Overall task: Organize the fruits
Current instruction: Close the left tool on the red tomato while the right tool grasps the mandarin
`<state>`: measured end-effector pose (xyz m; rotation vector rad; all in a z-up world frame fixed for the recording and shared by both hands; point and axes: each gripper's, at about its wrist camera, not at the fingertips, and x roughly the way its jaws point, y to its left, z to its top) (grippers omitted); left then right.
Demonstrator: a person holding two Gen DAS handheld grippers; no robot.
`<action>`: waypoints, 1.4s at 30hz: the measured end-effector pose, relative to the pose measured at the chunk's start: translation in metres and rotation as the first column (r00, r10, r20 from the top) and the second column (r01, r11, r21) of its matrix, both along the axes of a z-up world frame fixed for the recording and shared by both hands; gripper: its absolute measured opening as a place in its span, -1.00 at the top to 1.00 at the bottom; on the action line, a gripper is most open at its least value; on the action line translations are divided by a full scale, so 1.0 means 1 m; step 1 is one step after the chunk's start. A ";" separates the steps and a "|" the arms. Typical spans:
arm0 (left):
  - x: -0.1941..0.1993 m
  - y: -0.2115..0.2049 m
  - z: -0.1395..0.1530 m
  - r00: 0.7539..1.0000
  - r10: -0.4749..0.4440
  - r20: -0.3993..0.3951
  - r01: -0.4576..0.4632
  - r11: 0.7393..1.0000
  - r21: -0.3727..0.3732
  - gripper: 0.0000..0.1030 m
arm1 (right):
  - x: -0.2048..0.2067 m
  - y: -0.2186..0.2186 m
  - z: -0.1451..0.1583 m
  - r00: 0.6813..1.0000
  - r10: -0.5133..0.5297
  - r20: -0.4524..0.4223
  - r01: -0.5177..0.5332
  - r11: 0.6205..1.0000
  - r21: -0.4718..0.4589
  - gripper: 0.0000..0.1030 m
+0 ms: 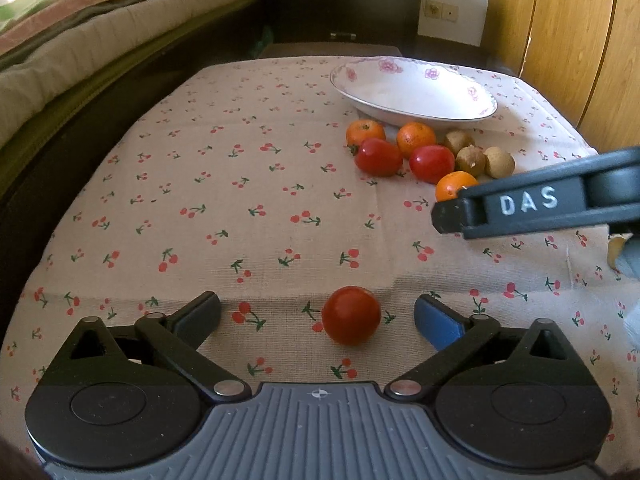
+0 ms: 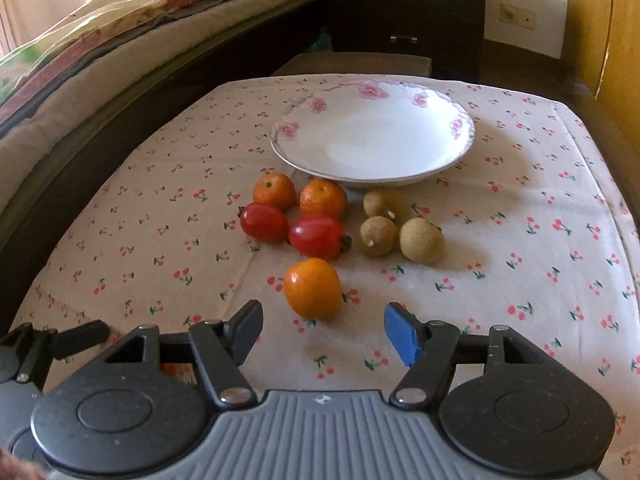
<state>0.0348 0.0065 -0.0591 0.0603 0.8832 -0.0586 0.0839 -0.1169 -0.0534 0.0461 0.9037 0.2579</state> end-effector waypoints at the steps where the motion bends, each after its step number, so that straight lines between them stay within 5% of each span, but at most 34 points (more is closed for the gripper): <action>1: 0.000 0.000 0.000 1.000 0.000 -0.002 0.000 1.000 0.000 -1.00 | 0.002 0.001 -0.001 1.000 0.004 0.000 -0.004 1.000 0.001 -0.29; 6: 0.000 -0.001 0.001 1.000 -0.005 -0.001 0.005 1.000 0.000 -0.98 | 0.010 0.006 -0.004 1.000 0.009 0.012 -0.009 1.000 -0.009 -0.14; 13: -0.010 -0.004 0.003 0.994 -0.097 0.058 0.098 0.995 -0.002 -0.59 | 0.007 0.023 -0.006 0.997 0.068 0.035 -0.065 0.993 -0.094 0.10; 21: -0.016 -0.014 0.005 0.983 -0.165 0.080 0.166 0.986 -0.001 -0.11 | 0.009 0.014 -0.003 0.998 0.069 0.005 -0.069 0.996 -0.062 0.34; 31: -0.021 -0.014 0.010 0.982 -0.181 0.052 0.182 0.983 -0.020 0.29 | 0.000 0.011 0.000 0.997 0.082 -0.001 -0.082 0.996 -0.041 0.35; 42: -0.018 -0.011 0.012 0.985 -0.168 0.035 0.170 0.983 -0.062 0.33 | -0.015 0.002 0.015 0.997 0.068 0.021 -0.067 0.997 -0.044 0.35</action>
